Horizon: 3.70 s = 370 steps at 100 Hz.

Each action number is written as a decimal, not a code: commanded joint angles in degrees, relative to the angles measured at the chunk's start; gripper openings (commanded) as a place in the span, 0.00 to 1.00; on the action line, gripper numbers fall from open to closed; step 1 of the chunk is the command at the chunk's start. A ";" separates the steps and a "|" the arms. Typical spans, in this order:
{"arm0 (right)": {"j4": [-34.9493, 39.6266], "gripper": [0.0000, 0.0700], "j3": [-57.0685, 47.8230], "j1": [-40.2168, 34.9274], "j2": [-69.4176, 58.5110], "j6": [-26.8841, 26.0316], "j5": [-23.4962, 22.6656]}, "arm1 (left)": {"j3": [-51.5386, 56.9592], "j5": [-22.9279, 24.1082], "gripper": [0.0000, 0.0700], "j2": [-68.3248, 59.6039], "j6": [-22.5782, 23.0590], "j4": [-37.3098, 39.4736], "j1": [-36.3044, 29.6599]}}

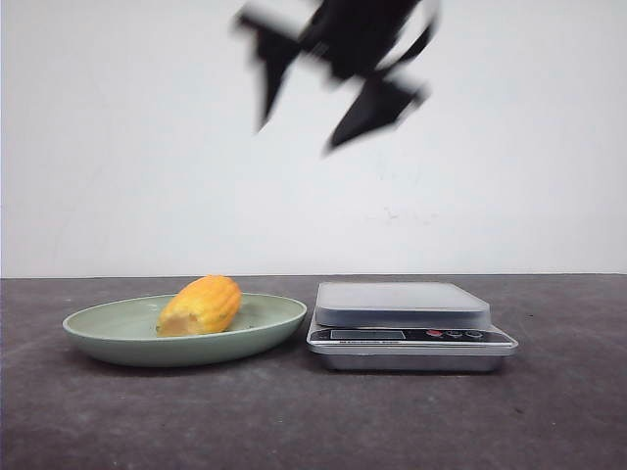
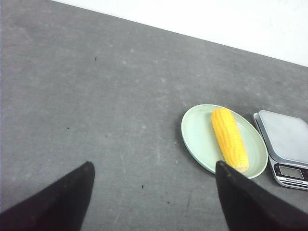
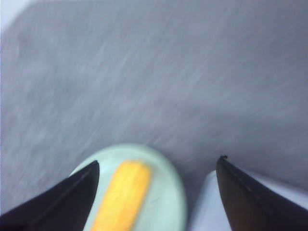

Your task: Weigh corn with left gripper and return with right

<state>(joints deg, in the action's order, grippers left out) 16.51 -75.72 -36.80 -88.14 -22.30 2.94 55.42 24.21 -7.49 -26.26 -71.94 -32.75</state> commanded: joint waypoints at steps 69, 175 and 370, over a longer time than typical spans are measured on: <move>41.77 0.70 -1.16 14.71 56.22 10.67 6.80 | 0.42 0.11 0.68 0.02 3.54 7.58 -0.31; 52.89 0.01 -0.37 14.86 64.43 8.87 7.65 | -1.62 -0.24 0.02 -0.33 5.70 17.55 -0.33; 52.54 0.01 -0.46 14.86 64.43 8.85 7.65 | -54.66 -21.51 0.02 7.30 22.99 61.24 30.97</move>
<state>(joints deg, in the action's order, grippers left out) 69.78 -75.48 -21.74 -23.51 -12.93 10.55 1.80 2.79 -0.30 -5.19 -10.46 -1.89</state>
